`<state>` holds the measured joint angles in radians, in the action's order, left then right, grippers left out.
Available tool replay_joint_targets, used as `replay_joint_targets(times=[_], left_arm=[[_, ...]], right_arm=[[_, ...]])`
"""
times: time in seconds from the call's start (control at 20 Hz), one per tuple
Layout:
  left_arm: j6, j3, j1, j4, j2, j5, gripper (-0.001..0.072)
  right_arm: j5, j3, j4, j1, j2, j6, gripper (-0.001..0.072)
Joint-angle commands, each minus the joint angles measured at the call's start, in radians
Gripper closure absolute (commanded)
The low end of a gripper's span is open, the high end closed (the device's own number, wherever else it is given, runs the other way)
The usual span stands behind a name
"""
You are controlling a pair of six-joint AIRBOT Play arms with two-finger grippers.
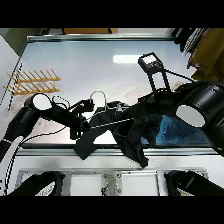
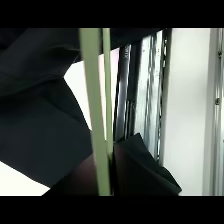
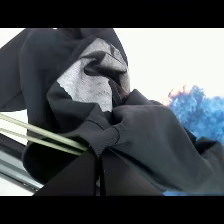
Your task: Fold the clothes and pants, and hang the long-sleeved shirts on hangers.
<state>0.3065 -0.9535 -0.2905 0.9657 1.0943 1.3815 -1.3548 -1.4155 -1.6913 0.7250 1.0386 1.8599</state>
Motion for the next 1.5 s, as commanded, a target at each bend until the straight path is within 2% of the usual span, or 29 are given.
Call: replay_joint_targets(times=[0.0, 0.1, 0.3, 0.9, 0.95, 1.05, 1.1, 1.45], left_arm=[[-0.008, 0.000, -0.065, -0.002, 0.002, -0.095, 0.0696], [-0.007, 0.000, -0.088, -0.006, 0.016, -0.111, 0.0696], [-0.008, 0.000, -0.092, -0.111, 0.083, -0.072, 0.0696], [-0.008, 0.000, -0.092, -0.124, 0.106, -0.064, 0.0696], [-0.007, 0.000, -0.092, -0.124, 0.106, -0.064, 0.0695], [-0.007, 0.000, -0.092, -0.124, 0.106, -0.064, 0.0696], [-0.007, 0.000, -0.092, -0.124, 0.106, -0.064, 0.0696], [-0.007, 0.000, -0.092, -0.123, 0.106, -0.064, 0.0695]], right_arm=[[0.075, 0.000, 0.092, 0.000, 0.014, 0.003, 0.0698], [0.111, 0.000, 0.143, 0.000, 0.020, 0.003, 0.0698], [0.175, 0.000, 0.212, 0.006, 0.025, 0.002, 0.0698], [0.178, 0.000, 0.232, 0.056, 0.056, -0.005, 0.0679], [0.177, 0.000, 0.238, 0.056, 0.056, -0.005, 0.0574], [0.171, -0.001, 0.238, 0.056, 0.049, -0.006, 0.0133], [0.163, -0.001, 0.237, 0.055, 0.039, -0.030, 0.0107], [0.000, -0.001, 0.238, -0.074, -0.058, -0.123, 0.0107]])
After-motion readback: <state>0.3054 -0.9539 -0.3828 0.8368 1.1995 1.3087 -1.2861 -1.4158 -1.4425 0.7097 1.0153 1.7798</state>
